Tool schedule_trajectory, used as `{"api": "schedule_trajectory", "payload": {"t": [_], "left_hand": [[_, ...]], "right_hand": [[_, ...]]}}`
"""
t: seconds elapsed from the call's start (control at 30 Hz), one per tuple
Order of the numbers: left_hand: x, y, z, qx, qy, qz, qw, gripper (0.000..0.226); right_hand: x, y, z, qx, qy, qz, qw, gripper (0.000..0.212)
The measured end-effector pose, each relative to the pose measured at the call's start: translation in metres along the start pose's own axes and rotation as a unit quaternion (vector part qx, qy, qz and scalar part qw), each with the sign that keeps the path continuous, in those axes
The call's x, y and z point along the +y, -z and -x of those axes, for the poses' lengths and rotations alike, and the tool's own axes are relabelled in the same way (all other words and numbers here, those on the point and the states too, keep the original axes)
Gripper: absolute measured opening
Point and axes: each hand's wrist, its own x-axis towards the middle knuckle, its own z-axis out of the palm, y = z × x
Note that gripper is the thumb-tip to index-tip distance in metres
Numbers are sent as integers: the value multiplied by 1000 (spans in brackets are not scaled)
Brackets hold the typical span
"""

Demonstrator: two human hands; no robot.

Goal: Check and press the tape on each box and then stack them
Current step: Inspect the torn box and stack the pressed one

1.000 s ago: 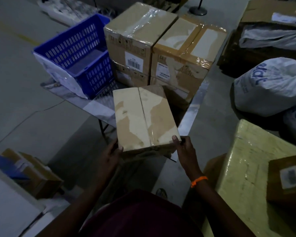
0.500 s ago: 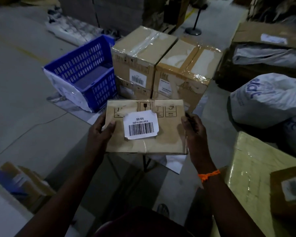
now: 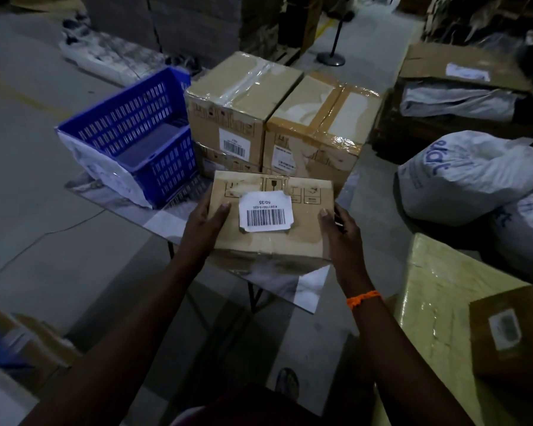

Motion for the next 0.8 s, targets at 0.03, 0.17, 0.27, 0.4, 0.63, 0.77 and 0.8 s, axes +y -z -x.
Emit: {"api": "schedule_trajectory", "payload": {"t": [0.03, 0.17, 0.27, 0.4, 0.63, 0.77, 0.8], "left_hand": [[3, -2, -4, 1, 12, 19, 1000, 49], [7, -4, -14, 18, 44, 60, 997, 47], [3, -4, -15, 34, 49, 67, 996, 50], [-1, -2, -14, 36, 54, 69, 995, 52], [-22, -2, -3, 72, 95, 216, 969, 35], [-66, 2, 12, 38, 179, 175, 967, 29], [-72, 3, 13, 13, 175, 143, 974, 31]], "right_hand": [[1, -1, -2, -8, -9, -15, 1000, 35], [6, -1, -8, -29, -47, -72, 996, 31], [12, 2, -3, -38, -61, -67, 995, 44], [18, 7, 3, -72, -73, -55, 993, 54], [20, 16, 7, -84, -101, -84, 988, 57], [50, 21, 17, -82, -157, -100, 979, 41], [55, 20, 19, -79, -166, -103, 977, 32]]}}
